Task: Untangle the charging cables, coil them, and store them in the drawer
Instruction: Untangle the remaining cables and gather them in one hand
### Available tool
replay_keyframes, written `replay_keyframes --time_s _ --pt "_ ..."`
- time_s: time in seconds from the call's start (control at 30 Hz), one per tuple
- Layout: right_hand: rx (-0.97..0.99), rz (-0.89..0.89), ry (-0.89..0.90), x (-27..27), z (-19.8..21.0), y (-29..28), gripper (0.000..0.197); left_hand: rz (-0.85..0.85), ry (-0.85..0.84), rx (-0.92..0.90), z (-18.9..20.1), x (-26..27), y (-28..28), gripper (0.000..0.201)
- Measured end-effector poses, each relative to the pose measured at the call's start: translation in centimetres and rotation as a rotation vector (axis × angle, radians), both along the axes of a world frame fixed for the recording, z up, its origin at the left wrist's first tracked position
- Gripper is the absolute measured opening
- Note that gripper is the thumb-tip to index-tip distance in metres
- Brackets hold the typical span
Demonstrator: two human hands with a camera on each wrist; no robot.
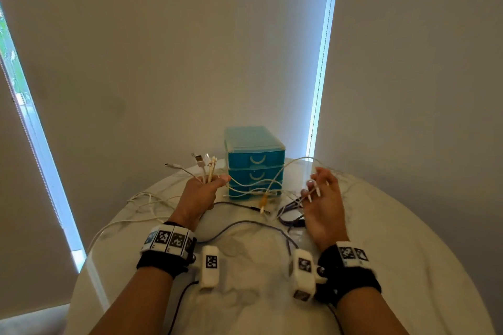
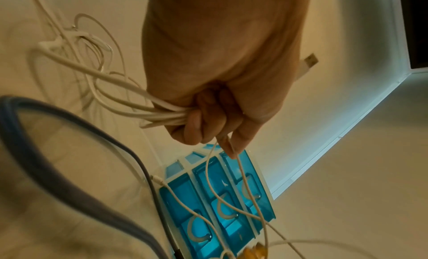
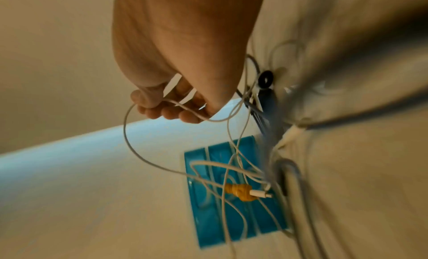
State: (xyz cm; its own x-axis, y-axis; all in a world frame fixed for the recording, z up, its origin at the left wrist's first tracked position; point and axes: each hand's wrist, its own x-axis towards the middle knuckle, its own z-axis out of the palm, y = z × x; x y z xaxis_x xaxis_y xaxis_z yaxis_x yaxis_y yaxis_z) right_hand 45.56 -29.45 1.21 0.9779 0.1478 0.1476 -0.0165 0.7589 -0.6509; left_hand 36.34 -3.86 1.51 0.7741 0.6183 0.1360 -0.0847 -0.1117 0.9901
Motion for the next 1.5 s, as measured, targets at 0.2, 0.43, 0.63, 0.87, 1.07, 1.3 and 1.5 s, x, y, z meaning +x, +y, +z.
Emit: replay_keyframes --time_s 0.2,0.43,0.63,0.87,1.07,1.3,1.5 --pt "0.352 0.110 0.029 0.4 -0.8 -2.5 0.010 0.020 0.153 0.036 -0.4 0.1 0.5 0.019" --pt "-0.069 0.363 -0.073 -2.7 0.2 1.5 0.030 -0.088 -0.015 0.135 0.4 -0.8 -0.6 0.059" --pt "-0.290 0.434 -0.117 -4.0 -0.2 4.4 0.030 -0.241 0.066 0.281 1.4 -1.9 -2.0 0.029" --pt "-0.756 0.124 -0.380 -2.8 -1.0 3.1 0.022 0.036 -0.256 -0.055 1.3 -1.3 -1.1 0.011" --pt "-1.163 -0.259 -0.517 -0.6 -1.6 0.9 0.003 0.079 -0.450 -0.351 1.8 -1.6 0.5 0.024" --pt "-0.568 -0.005 -0.069 0.1 -0.6 -1.8 0.014 0.082 -0.272 -0.418 0.6 -1.6 2.3 0.031" --pt "-0.112 0.155 0.032 -0.5 0.2 -0.6 0.030 0.009 -0.165 -0.162 1.3 -1.3 -0.2 0.034"
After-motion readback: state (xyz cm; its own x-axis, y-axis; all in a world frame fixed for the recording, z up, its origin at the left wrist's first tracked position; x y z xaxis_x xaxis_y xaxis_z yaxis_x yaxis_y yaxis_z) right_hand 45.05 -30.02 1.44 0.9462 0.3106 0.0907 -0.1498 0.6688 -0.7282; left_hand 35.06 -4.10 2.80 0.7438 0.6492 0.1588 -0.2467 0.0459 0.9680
